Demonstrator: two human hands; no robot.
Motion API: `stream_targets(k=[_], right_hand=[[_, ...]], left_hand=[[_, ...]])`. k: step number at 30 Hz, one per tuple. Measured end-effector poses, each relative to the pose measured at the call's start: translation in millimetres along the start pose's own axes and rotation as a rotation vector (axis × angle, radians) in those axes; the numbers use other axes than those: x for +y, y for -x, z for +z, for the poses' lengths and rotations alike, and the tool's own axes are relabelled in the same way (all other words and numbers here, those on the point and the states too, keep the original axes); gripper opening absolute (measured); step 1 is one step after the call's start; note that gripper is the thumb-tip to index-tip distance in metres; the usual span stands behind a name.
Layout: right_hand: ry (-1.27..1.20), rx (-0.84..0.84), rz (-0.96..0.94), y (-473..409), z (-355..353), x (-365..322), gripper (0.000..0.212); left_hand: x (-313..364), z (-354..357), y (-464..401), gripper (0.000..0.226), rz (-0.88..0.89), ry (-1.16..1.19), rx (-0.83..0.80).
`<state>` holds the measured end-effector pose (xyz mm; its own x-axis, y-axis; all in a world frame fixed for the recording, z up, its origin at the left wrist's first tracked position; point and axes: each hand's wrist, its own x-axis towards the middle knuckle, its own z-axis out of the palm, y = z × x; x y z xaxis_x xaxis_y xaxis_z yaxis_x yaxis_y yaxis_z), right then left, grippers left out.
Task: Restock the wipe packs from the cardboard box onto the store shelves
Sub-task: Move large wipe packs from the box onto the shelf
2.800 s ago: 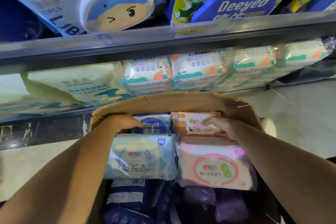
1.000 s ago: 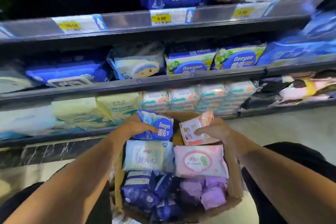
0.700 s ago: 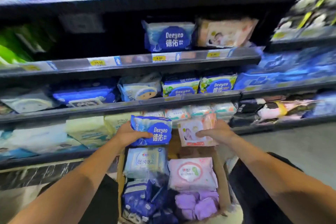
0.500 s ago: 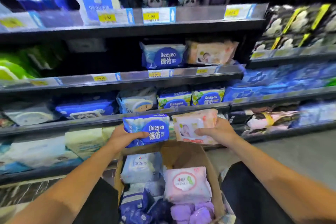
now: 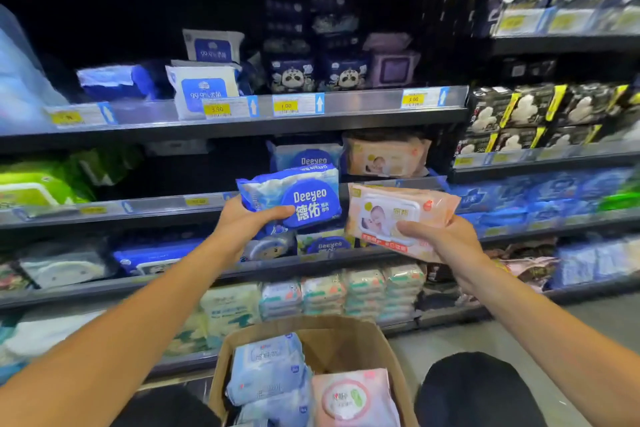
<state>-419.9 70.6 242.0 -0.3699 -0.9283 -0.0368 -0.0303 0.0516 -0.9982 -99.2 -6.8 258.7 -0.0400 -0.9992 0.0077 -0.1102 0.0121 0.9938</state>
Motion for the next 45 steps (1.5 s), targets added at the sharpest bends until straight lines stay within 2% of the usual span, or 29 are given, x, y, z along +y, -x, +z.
stream_targets(k=[6, 15, 19, 25, 28, 34, 39, 45], right_hand=[[-0.064, 0.010, -0.005, -7.3, -6.1, -12.4, 0.043], [-0.107, -0.003, 0.012, -20.6, -10.1, -8.0, 0.040], [-0.120, -0.024, 0.016, -24.2, -10.7, -5.6, 0.038], [-0.100, -0.045, 0.017, -29.3, -14.7, -2.4, 0.033], [-0.110, -0.026, 0.028, -32.3, -13.1, -0.6, 0.033], [-0.098, -0.009, 0.034, -33.8, -18.7, 2.8, 0.028], [-0.087, -0.034, -0.037, -39.0, -24.9, -10.4, 0.028], [-0.222, -0.110, -0.074, -80.4, -11.3, -42.5, 0.034]], left_hand=[[31.8, 14.7, -43.6, 0.031, 0.038, 0.051, 0.051], [37.7, 33.3, -92.5, 0.051, -0.101, 0.177, 0.021], [28.8, 40.7, -106.6, 0.049, 0.023, 0.055, 0.090], [30.1, 32.1, -132.1, 0.064, 0.152, -0.291, 0.124], [27.5, 33.8, -142.6, 0.075, 0.161, -0.402, 0.154], [3.5, 34.1, -144.0, 0.057, 0.135, -0.528, 0.251], [6.5, 23.2, -148.1, 0.063, 0.111, -0.717, 0.195], [-4.9, 21.7, -144.9, 0.067, 0.124, -0.730, 0.195]])
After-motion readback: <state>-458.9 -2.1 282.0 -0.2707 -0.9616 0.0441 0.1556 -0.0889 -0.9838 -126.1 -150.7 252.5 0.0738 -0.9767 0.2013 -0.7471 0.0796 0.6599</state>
